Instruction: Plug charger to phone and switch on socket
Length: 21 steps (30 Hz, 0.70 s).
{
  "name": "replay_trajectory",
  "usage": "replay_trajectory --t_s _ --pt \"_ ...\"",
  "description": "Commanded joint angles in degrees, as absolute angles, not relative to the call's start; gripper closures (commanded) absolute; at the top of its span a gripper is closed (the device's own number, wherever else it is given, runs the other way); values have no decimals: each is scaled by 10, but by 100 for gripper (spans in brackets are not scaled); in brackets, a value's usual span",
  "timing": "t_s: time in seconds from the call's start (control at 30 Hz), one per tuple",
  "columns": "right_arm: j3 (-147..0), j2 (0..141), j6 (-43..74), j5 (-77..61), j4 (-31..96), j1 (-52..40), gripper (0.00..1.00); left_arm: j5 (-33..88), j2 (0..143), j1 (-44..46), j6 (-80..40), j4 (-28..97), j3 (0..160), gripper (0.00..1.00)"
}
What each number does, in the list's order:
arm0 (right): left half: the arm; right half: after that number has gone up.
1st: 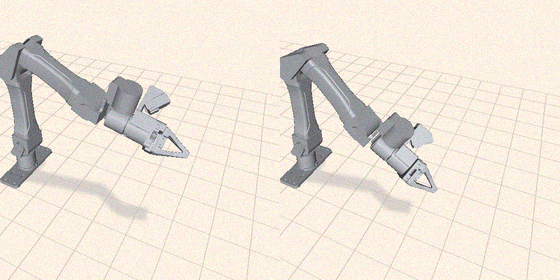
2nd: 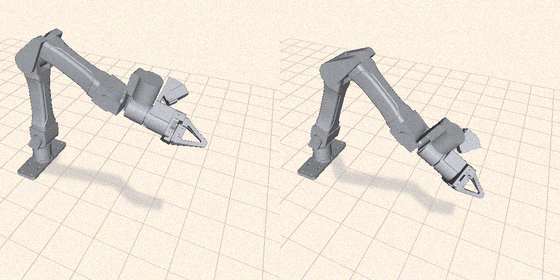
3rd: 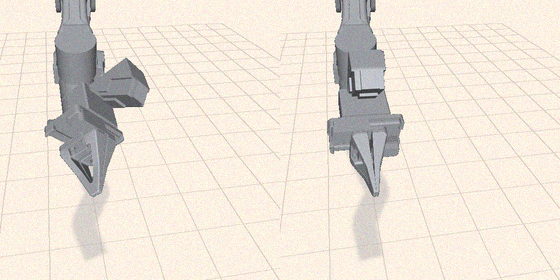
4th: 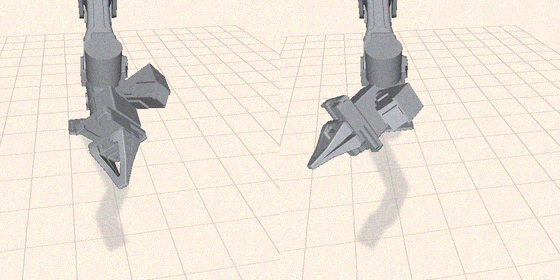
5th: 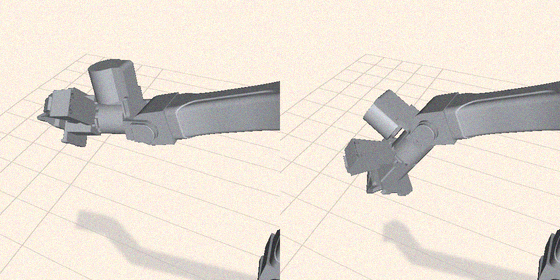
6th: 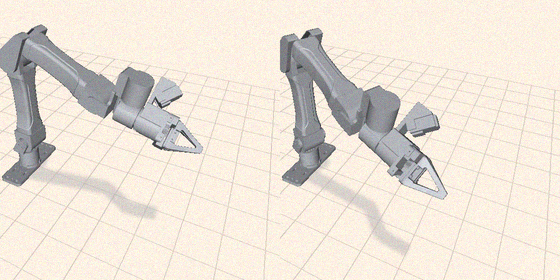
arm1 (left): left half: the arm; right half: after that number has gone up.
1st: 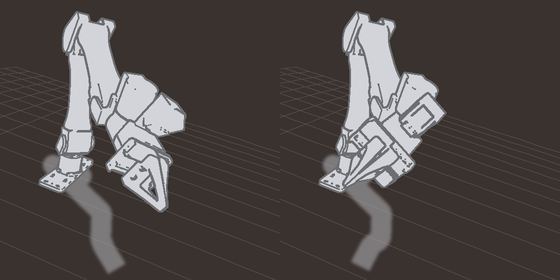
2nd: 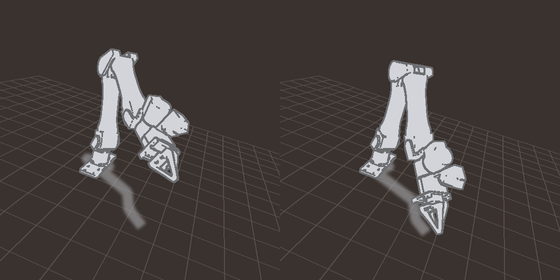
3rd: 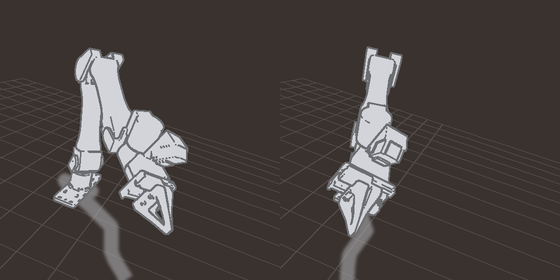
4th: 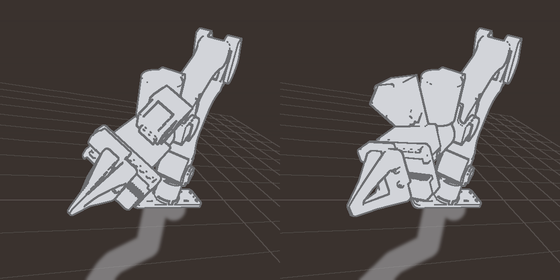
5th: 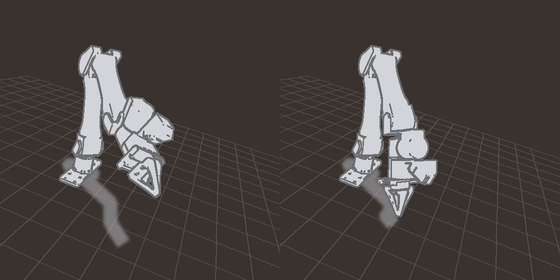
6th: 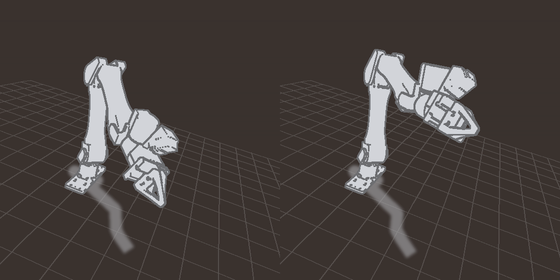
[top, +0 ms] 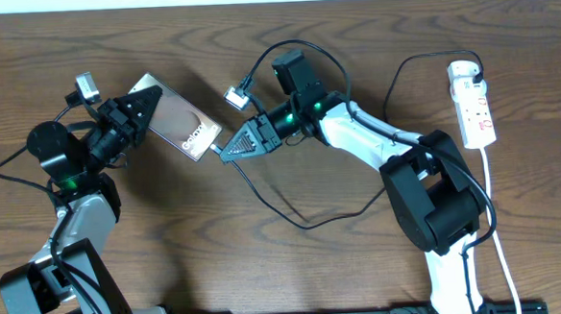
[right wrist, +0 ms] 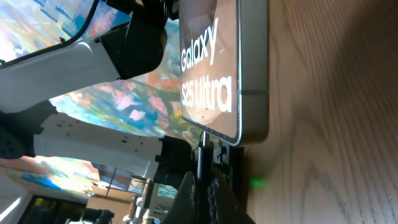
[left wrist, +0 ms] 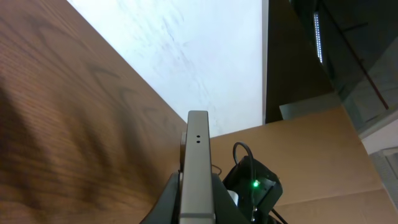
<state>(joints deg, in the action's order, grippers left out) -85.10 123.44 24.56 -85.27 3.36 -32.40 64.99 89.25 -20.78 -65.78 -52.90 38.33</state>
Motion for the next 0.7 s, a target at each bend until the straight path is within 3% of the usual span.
replay_trajectory --t_s 0.0,0.67 --pt "-855 1233 257 -844 23 -332 99 688 885 -194 -654 -532 386 93" --pt "-855 1233 279 -844 4 -336 99 696 885 -194 -657 -533 386 93"
